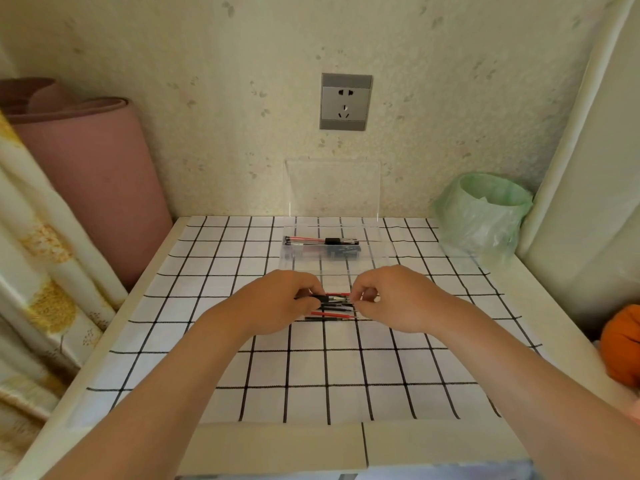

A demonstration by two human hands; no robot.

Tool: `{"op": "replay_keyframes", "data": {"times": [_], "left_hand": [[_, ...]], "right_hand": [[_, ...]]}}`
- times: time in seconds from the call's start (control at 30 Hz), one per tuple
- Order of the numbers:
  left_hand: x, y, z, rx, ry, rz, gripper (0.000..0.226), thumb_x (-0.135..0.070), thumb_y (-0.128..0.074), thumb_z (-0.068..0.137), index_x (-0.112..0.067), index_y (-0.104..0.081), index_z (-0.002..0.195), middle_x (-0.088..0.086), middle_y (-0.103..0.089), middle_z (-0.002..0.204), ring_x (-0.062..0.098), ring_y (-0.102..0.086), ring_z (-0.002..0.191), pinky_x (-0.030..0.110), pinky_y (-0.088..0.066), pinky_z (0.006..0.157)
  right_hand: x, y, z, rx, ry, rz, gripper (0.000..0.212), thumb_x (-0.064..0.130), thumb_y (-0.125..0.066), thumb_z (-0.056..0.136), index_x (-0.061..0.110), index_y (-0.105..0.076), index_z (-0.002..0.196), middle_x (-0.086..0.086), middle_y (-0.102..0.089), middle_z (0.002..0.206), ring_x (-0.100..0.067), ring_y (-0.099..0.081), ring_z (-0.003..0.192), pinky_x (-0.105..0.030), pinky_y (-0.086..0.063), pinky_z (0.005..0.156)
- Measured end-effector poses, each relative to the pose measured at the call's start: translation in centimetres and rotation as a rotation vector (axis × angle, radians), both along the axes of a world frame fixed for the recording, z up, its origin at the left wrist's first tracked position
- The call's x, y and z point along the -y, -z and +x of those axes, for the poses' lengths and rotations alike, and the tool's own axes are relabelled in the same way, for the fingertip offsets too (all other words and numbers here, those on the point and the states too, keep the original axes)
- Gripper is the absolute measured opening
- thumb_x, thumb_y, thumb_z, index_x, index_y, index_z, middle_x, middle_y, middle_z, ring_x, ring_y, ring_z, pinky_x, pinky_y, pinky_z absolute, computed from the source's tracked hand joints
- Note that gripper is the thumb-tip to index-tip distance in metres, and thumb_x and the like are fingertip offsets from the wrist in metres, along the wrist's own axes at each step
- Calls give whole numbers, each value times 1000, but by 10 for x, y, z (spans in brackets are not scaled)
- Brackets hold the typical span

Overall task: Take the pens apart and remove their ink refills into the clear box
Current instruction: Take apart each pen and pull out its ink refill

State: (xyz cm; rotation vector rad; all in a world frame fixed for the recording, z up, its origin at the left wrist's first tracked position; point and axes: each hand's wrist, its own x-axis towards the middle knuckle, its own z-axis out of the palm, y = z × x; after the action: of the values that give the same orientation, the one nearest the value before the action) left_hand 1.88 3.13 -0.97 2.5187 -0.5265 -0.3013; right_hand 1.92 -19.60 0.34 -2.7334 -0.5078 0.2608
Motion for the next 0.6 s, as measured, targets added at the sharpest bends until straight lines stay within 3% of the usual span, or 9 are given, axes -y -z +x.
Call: {"op": "replay_keyframes", "data": {"times": [0.17, 0.3, 0.43, 0.5, 0.6], "left_hand": [[0, 0, -1, -3, 7, -13, 13, -32, -54, 97, -36, -65, 101, -8, -64, 83, 9, -60, 76, 25, -48, 70], [-1, -1, 0, 2, 7, -17, 12, -32, -54, 97, -36, -65, 100, -7, -64, 84, 11, -60, 76, 26, -48, 69], [-1, -1, -1, 0, 13, -24, 12, -32, -55, 96, -37, -66, 99, -7, -64, 83, 10, -60, 76, 28, -50, 71], [0, -1, -2, 8, 20, -29, 12, -33, -55, 96, -36, -66, 100, -8, -64, 83, 9, -59, 75, 28, -50, 71], [0, -1, -2, 4, 19, -44, 11, -33, -54, 97, -37, -65, 99, -10, -63, 80, 1, -55, 67, 18, -43, 62]], "right_hand": [[-2, 0, -1, -5, -33, 105, 14, 36, -62, 91, 37, -69, 103, 15, -65, 97, 8, -50, 62, -17, -39, 61], [-3, 1, -2, -10, -33, 137, 14, 35, -61, 92, 36, -68, 104, 13, -65, 102, 8, -49, 63, -18, -39, 64], [-4, 2, -1, -22, -36, 181, 14, 34, -61, 92, 35, -67, 104, 12, -65, 104, 19, -50, 63, -17, -38, 65], [-5, 3, -2, -21, -31, 172, 14, 35, -61, 92, 35, -67, 105, 13, -65, 104, 15, -51, 64, -17, -39, 66], [-5, 3, -2, -5, -39, 207, 14, 34, -62, 92, 34, -68, 104, 15, -64, 99, 20, -50, 65, -14, -36, 63]]}}
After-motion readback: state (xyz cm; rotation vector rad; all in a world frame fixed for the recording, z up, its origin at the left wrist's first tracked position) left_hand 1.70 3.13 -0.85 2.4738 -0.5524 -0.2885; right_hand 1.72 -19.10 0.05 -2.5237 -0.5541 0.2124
